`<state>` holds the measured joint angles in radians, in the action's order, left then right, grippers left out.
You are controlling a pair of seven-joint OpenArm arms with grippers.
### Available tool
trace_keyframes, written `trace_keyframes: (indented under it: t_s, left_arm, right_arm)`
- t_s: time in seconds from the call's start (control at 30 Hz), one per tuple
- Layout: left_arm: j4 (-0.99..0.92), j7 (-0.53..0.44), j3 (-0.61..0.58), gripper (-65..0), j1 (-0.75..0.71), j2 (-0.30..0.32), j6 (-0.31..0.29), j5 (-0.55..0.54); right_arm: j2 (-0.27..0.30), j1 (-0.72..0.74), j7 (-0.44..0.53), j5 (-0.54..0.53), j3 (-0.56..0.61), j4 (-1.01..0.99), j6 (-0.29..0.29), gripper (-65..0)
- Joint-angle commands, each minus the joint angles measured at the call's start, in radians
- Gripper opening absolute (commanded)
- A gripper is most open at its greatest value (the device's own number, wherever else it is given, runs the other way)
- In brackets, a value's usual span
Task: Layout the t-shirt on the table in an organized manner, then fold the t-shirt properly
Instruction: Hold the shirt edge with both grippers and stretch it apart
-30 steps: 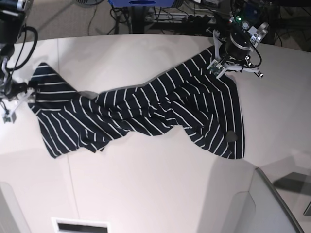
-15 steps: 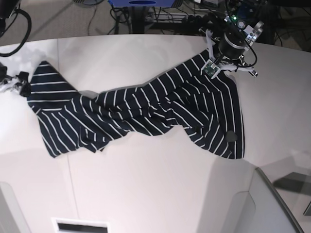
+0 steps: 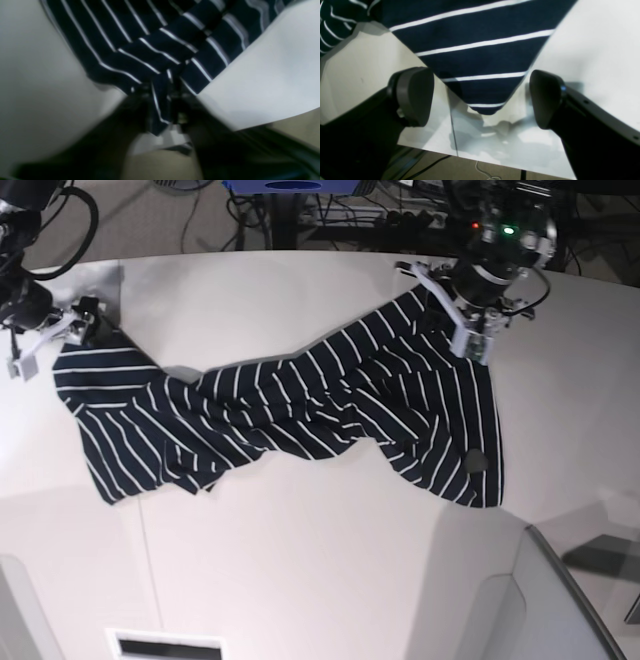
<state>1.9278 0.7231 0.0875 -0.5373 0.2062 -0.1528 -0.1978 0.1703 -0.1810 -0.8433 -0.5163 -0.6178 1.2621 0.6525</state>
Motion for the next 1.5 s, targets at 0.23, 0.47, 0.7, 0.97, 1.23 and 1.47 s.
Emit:
trace_keyframes:
  t_s: [0.23,0.47,0.7,0.97,1.23,1.47]
  left_arm:
    - [-0.041,-0.015,0.169,-17.8,-0.07,0.025,-0.052,-0.452]
    - [-0.192,-0.017,0.169,-17.9,-0.088,-0.032,-0.133,-0.458]
    - [-0.236,-0.159,0.246,-17.9,-0.145,-0.103,-0.133,-0.46]
    - [-0.348,-0.179,0.249,-17.9,-0.091,-0.106,-0.146,-0.461]
    - [-0.437,-0.179,0.249,-17.9,-0.028,-0.143,-0.25,-0.455]
    - [-0.522,-0.179,0.249,-44.4,0.01,-0.17,-0.252,-0.455]
  right_arm:
    - [0.011,0.007,-0.004,0.002,-0.001,0.009,0.011,-8.0]
    - [0.018,0.027,-0.003,0.002,-0.001,-0.083,0.013,-8.0]
    - [0.018,0.025,-0.003,0.003,0.0,-0.081,0.014,-8.0]
    - [0.018,0.025,-0.003,0.003,0.0,-0.081,0.014,-8.0]
    - [0.018,0.019,-0.003,0.003,0.0,-0.081,0.014,-8.0]
    - [0.018,0.019,-0.004,0.003,0.0,-0.081,0.014,-8.0]
